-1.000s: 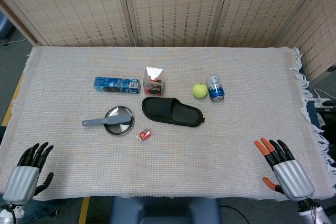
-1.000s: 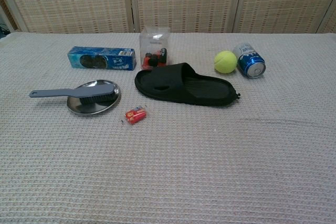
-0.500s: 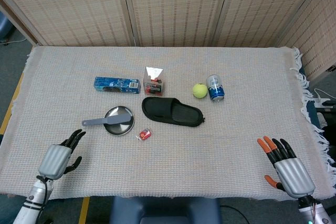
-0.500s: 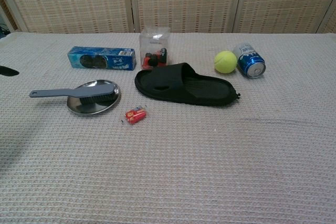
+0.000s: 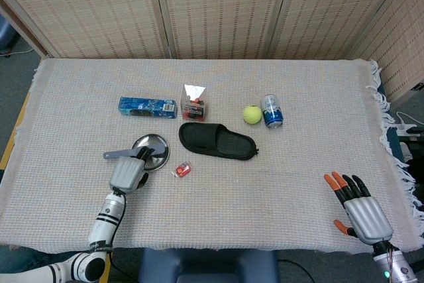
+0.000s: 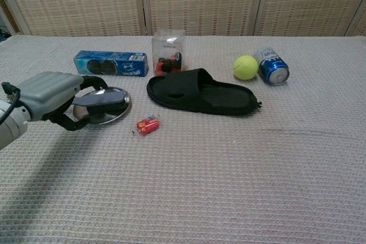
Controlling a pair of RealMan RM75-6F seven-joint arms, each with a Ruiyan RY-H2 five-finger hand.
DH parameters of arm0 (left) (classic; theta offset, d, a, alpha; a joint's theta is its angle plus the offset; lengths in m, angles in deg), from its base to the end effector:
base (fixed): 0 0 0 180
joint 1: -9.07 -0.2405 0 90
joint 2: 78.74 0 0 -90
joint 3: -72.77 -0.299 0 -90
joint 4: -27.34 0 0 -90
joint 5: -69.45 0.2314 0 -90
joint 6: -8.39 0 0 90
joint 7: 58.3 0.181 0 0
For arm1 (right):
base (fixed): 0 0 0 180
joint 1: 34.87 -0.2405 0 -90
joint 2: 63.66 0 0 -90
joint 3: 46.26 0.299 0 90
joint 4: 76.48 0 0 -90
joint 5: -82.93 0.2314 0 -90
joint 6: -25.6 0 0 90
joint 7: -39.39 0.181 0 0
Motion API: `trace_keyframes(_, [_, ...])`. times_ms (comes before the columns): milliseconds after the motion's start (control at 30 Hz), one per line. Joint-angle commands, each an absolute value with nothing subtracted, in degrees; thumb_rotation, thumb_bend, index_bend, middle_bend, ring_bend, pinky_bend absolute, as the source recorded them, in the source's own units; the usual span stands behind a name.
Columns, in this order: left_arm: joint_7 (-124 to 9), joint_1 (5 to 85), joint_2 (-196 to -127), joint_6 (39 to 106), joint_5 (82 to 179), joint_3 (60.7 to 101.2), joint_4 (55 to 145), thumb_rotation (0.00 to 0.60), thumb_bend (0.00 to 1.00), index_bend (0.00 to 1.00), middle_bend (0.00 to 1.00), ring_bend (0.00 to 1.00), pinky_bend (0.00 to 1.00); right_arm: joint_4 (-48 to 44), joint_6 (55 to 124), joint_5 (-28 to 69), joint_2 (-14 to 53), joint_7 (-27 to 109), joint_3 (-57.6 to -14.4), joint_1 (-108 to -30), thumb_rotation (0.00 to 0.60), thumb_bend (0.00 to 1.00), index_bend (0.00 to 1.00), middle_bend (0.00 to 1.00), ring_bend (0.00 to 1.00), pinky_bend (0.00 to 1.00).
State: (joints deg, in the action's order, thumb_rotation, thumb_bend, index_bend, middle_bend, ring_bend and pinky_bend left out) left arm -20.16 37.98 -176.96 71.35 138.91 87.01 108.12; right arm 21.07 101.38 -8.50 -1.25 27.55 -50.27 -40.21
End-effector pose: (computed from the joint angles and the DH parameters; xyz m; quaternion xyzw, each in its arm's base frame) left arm -0.2127 0.3691 -0.0690 -0.7162 -0.3225 -0.3276 0.5251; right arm -0.3447 -0.1888 0.1080 0.7067 -0.3872 0.2825 0.5205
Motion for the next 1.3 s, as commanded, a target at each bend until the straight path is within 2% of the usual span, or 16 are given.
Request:
trace_keyframes(33, [-16.50, 41.61, -181.42, 72.62, 136.91, 89.01, 102.98, 0.600, 0.38, 0.16, 0.14, 0.75, 1.00, 21.03, 100.91, -8.13, -1.22, 27.69, -50.23, -40.44, 0.600, 0.11, 0.00, 0.00, 0.00, 0.00])
trace_keyframes(333, [-15.36, 45.29, -183.93, 72.12, 134.10, 90.41, 96.92, 0.600, 0.38, 0.19, 0.17, 0.76, 1.00, 21.02, 99.97, -6.45, -1.37, 28.07, -49.86, -40.86, 0.600, 0.11, 0.00, 0.00, 0.00, 0.00])
trace_keyframes(733, [-12.50, 46.94, -184.55, 70.18, 128.60, 89.16, 94.62, 0.600, 0.38, 0.24, 0.21, 0.78, 1.00, 20.62, 99.09, -5.18, -0.78, 27.44, -49.66, -41.31, 0.600, 0.11, 0.00, 0.00, 0.00, 0.00])
trace_keyframes(967, [-13.32, 47.67, -185.00, 70.85, 128.75, 88.21, 92.81, 0.600, 0.38, 0.28, 0.32, 0.78, 1.00, 20.73, 99.18, -5.30, -0.88, 27.41, -49.89, -41.32, 0.600, 0.11, 0.00, 0.00, 0.00, 0.00])
trace_keyframes(1300, [-13.38, 48.41, -185.43, 71.70, 129.21, 87.28, 91.12, 0.600, 0.38, 0.35, 0.40, 0.78, 1.00, 20.92, 99.45, -5.47, -0.97, 27.42, -50.02, -41.28, 0.600, 0.11, 0.00, 0.00, 0.00, 0.00])
